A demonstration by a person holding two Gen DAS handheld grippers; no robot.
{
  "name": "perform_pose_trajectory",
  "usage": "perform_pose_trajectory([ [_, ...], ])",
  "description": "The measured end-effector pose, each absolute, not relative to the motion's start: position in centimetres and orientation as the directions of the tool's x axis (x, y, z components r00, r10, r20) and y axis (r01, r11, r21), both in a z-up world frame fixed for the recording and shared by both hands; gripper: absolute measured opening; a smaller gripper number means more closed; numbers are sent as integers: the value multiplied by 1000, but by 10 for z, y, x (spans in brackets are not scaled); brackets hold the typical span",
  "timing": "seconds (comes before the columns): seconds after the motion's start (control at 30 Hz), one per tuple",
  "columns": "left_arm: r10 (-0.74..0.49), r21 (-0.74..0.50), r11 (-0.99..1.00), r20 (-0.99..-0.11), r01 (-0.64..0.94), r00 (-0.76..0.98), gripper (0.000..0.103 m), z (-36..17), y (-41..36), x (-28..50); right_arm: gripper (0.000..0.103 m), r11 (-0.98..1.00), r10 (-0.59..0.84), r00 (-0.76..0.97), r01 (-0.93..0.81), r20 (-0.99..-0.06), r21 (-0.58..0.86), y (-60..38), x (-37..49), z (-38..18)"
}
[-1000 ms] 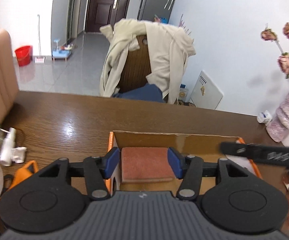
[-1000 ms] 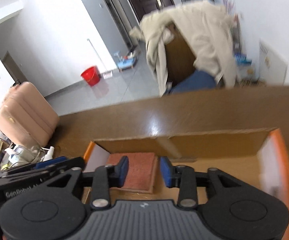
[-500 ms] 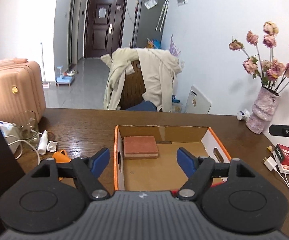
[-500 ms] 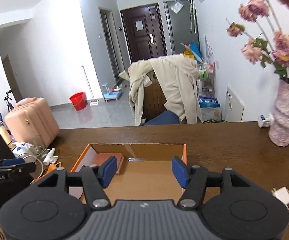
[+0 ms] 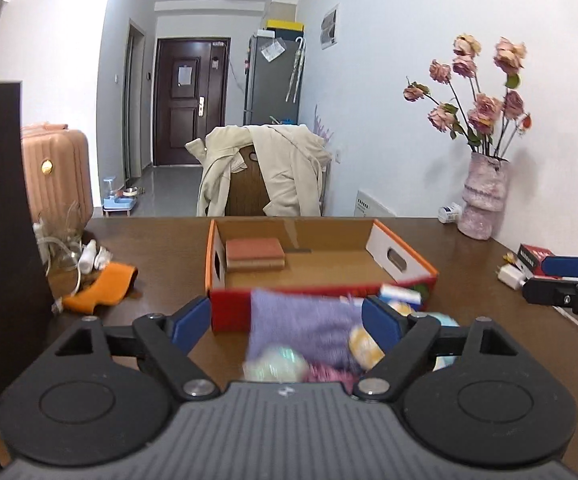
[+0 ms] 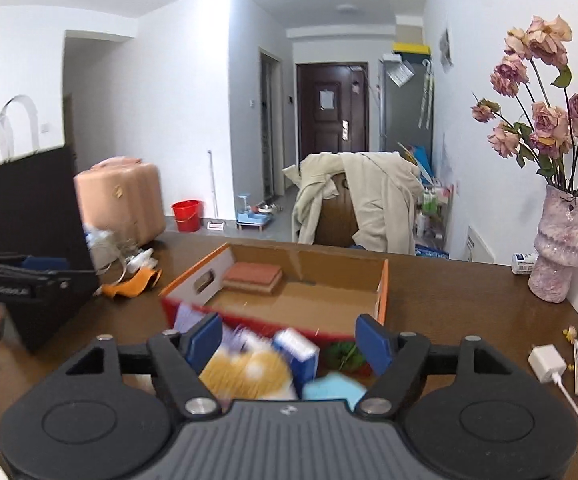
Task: Organize soft objects
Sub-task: 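Reach the right tool to the yellow-and-white plush toy and grasp it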
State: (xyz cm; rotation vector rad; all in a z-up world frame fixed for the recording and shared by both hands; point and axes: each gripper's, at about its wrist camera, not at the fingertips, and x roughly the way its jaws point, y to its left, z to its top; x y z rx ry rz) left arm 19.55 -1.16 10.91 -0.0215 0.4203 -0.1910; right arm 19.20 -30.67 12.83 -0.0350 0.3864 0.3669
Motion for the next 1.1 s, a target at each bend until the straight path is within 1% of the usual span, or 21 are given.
perform_pose_trajectory([
  [0.03,-193,-64,981,-399,183,896,85,102,-13,188,76,933,348,862,-357,-369,46,-305,182,120],
  [0.1,-196,-86,981,-410,177,891,85,85,-16,175,76,932,361,860,-348,-361,102,-305,167,100],
  [0.17,-212,-111,977,-428,182,879,85,72,-17,166,76,935,356,855,-320,-377,156,-306,157,80],
  [0.23,-224,-97,975,-437,202,871,85,65,-20,161,76,944,326,859,-272,-396,186,-306,148,62],
  [0.33,-233,-42,970,-425,238,875,85,60,-27,160,76,952,300,849,-239,-436,189,-309,147,46],
  [0.47,-282,-49,956,-426,289,860,85,52,-46,181,76,953,299,834,-237,-463,189,-311,159,31],
  [0.6,-312,-16,941,-431,339,846,81,43,-70,213,76,948,318,820,-260,-475,186,-303,191,19],
  [0.7,-330,-15,933,-439,361,836,77,38,-85,239,73,942,337,811,-287,-478,177,-297,219,13],
  [0.73,-335,-19,931,-447,366,829,75,35,-88,248,70,939,344,807,-296,-480,177,-296,229,11],
  [0.83,-338,-35,930,-463,365,819,70,28,-92,268,70,932,361,797,-314,-484,179,-292,251,7],
  [0.87,-341,-37,929,-465,368,817,64,26,-93,272,69,931,366,793,-318,-486,181,-291,256,5],
  [0.9,-347,-39,927,-468,373,813,61,24,-92,276,68,929,370,788,-322,-491,183,-292,262,3],
  [1.0,-396,-89,910,-480,406,783,45,20,-88,285,65,920,392,764,-338,-512,200,-292,275,-4],
  [1.1,-412,-126,906,-490,405,768,43,19,-83,290,64,912,408,741,-358,-533,200,-290,282,-11],
])
